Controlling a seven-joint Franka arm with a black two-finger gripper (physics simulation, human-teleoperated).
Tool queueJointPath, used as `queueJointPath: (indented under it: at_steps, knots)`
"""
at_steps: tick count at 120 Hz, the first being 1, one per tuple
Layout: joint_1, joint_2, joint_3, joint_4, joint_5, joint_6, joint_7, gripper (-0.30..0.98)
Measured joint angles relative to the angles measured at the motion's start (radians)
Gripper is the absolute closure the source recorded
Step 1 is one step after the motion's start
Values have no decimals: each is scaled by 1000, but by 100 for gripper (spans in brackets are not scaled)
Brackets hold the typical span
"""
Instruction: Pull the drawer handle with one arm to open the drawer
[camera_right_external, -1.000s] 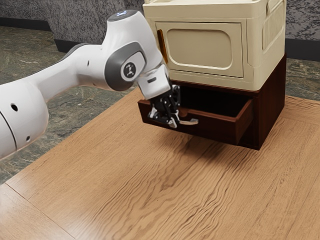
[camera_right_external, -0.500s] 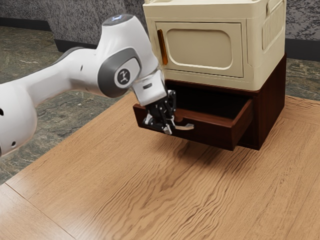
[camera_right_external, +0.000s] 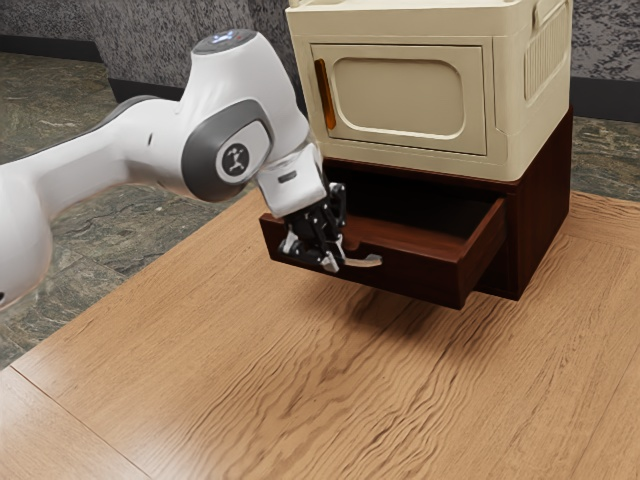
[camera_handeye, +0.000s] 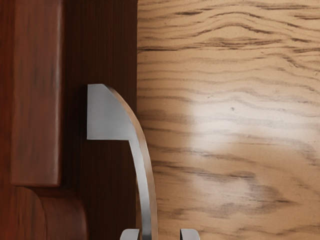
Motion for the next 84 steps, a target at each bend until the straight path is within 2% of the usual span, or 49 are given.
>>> queueJointPath:
  at_steps: [18,34,56,84]
  knots:
    - [-1,-23,-14,6,9,11,-4,44]
    - [6,-95,-16,11,11,16,-7,29]
    - [18,-223,-15,49,14,-10,-16,15]
    - [70,-225,-30,77,8,-53,-41,5]
